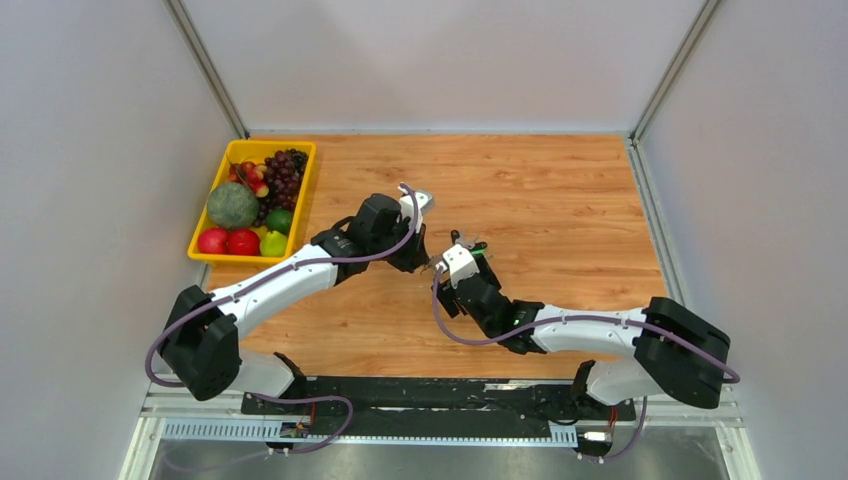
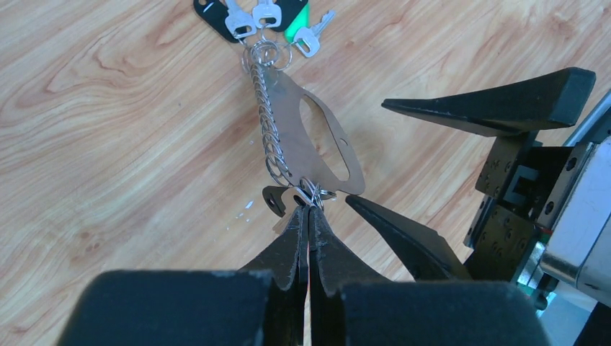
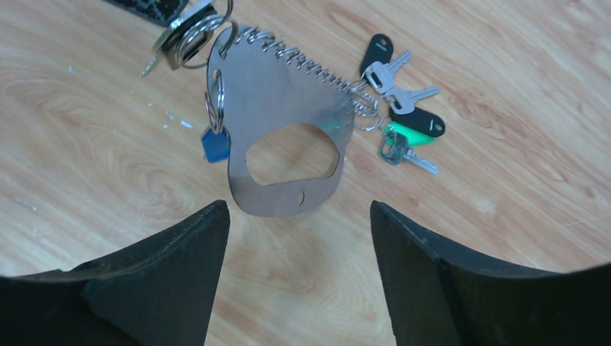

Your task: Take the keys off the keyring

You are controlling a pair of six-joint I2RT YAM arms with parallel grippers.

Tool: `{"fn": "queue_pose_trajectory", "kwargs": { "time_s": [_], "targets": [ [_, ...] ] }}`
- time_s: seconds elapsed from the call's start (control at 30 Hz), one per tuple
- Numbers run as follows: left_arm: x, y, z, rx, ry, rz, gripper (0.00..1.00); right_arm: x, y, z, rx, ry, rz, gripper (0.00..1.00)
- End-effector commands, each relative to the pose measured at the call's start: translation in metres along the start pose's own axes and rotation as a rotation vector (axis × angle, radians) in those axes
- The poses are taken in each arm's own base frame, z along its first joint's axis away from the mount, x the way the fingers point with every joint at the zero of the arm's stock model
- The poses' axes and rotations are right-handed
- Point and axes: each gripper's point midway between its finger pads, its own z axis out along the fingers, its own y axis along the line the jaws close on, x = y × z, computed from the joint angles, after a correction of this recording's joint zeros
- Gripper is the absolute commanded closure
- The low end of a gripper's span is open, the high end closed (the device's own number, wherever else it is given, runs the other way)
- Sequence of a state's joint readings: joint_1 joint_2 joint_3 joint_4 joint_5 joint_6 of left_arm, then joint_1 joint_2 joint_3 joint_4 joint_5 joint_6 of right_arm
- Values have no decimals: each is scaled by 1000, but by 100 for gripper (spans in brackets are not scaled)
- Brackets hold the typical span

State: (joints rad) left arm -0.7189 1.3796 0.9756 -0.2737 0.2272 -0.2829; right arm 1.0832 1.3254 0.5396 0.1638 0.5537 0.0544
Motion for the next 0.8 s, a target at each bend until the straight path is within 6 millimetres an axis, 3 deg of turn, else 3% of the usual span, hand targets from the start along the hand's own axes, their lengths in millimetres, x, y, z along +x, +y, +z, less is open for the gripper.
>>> {"fn": "queue_pose_trajectory", "kwargs": {
  "time_s": [0.0, 0.1, 0.2, 0.27, 0.33, 0.37, 0.5, 0.67, 0.77],
  "targets": [
    [-28, -16, -16, 40, -80, 14, 100, -35, -6, 7, 74, -117, 22, 27],
    [-28, -17, -16, 45, -79, 15, 100, -38, 0, 12, 51, -138, -29, 37],
    [-30, -18, -17, 51, -81, 21, 100, -42, 5, 17, 33, -159, -73, 52],
    [-31, -19, -18, 55, -84, 23, 100, -45, 8, 17, 17, -177, -94, 71],
    [-32, -19, -19, 54, -87, 26, 100, -49, 8, 15, 18, -196, -91, 97],
    [-32, -19, -20, 50, -89, 27, 100, -51, 7, 14, 18, -205, -85, 100],
    [-34, -12, -26, 5, -104, 20, 96, -59, 7, 0, -27, -245, -58, 100],
    [-35, -4, -38, -56, -145, -7, 63, -68, 6, -20, -78, -272, -8, 100],
    [-37, -4, -52, -62, -190, -11, 53, -74, 3, -31, -102, -284, 5, 100]
  ]
}}
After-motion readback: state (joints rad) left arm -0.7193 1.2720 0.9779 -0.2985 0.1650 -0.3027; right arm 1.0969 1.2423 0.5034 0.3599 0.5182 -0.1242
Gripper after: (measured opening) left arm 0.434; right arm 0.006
